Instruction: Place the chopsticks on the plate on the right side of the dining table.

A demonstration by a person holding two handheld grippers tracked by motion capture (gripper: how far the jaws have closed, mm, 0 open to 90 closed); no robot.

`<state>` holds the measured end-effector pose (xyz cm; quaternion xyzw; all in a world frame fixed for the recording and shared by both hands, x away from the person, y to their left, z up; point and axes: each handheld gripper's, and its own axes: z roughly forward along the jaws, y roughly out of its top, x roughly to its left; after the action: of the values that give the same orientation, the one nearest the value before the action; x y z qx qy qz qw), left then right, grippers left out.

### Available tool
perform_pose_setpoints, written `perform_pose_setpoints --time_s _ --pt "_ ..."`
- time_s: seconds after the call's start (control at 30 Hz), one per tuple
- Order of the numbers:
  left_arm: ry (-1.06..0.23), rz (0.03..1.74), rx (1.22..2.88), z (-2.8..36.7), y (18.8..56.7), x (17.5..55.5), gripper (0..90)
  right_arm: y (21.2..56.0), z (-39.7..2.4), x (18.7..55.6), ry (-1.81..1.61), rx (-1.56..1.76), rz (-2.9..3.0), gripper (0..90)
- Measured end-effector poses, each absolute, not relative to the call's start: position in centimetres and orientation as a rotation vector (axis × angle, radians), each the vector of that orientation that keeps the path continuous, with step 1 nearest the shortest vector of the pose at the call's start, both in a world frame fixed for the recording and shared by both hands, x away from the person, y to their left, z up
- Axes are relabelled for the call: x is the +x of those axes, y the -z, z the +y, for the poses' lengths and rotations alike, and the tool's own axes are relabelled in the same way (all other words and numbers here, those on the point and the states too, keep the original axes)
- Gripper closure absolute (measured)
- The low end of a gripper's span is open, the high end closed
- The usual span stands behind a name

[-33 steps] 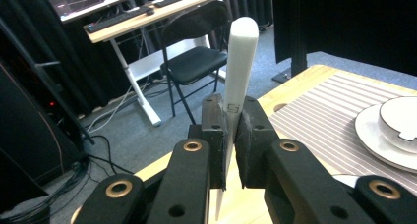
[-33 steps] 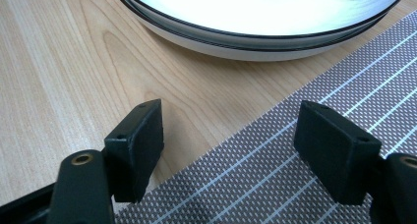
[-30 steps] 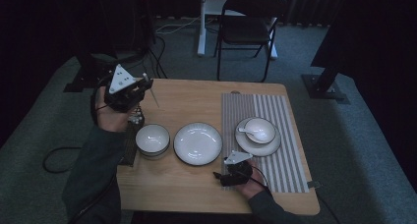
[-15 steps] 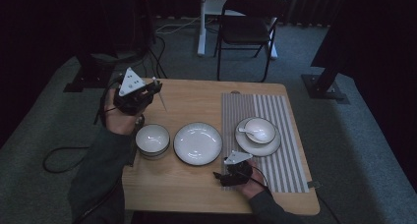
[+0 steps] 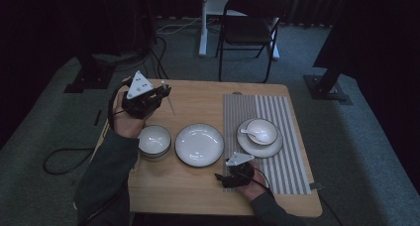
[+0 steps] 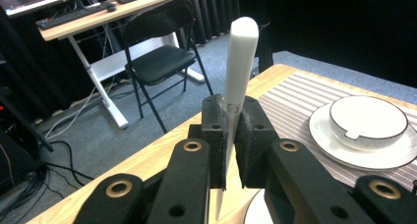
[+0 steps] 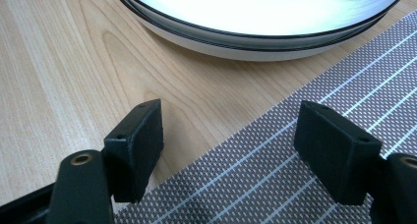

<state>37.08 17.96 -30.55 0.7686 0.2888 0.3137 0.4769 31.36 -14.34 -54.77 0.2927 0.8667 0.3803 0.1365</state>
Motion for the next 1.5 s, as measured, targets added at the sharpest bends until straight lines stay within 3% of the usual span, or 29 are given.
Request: perform_pose_setpoints --time_s 0.33,0.7,0.93,1.23,1.5 --pt "-0.746 0.692 1.891 17.3 31.0 37.0 84.0 54.8 -14.2 31.3 -1.089 0.867 2.508 21.3" --pt "-0.713 0.675 1.891 16.4 31.4 36.8 84.0 53.6 -14.5 30.8 -1.201 0.891 2.514 30.7" --pt "-0.685 0.661 1.899 15.6 31.9 36.5 84.0 53.0 -14.5 30.6 -1.217 0.923 2.456 26.8" --pt "-0.647 0.632 1.913 14.5 32.5 36.1 84.0 52.3 -14.8 30.6 -1.269 0.923 2.41 54.7" --pt "-0.609 0.614 1.929 13.7 32.9 35.8 84.0 51.6 -14.6 30.6 -1.291 0.907 2.382 61.2"
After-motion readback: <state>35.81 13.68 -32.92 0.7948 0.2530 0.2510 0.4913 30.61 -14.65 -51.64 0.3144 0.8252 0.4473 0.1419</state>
